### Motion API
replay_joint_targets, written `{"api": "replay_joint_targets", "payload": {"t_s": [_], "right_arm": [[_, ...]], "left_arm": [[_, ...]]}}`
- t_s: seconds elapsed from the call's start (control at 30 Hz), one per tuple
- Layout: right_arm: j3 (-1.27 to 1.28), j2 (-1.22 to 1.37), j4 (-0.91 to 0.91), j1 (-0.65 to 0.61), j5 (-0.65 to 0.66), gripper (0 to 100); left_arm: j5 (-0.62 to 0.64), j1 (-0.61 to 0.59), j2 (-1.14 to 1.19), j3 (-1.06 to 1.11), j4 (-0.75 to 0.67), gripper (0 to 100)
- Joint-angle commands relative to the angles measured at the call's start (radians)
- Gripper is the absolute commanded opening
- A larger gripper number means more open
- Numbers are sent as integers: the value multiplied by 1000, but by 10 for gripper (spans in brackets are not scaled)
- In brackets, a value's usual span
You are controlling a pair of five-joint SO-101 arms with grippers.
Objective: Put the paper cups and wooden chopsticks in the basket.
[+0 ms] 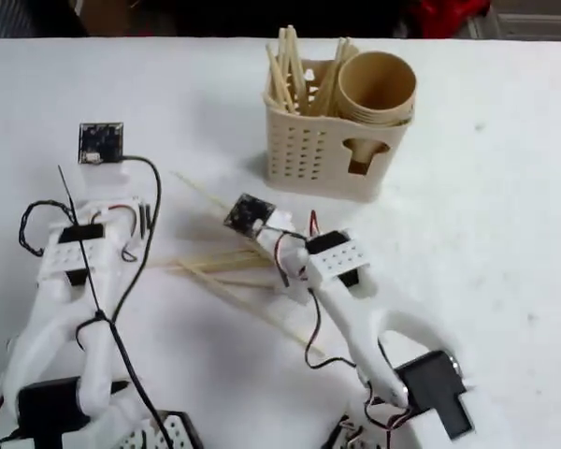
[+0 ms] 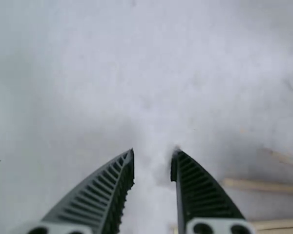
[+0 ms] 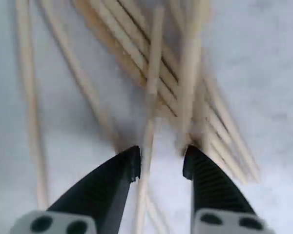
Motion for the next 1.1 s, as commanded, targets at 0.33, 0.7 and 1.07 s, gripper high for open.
{"api": "replay_joint_targets", "payload": {"t_s": [0.33, 0.7, 1.07], "right_arm": [[-32, -41, 38, 25, -15, 15], [-60, -452, 191, 33, -18, 16], [-605, -573, -87, 108, -416, 16]], "left_arm": [[5, -7, -44, -6, -23, 142], [5, -7, -44, -6, -23, 142], [5, -7, -44, -5, -23, 142]]}}
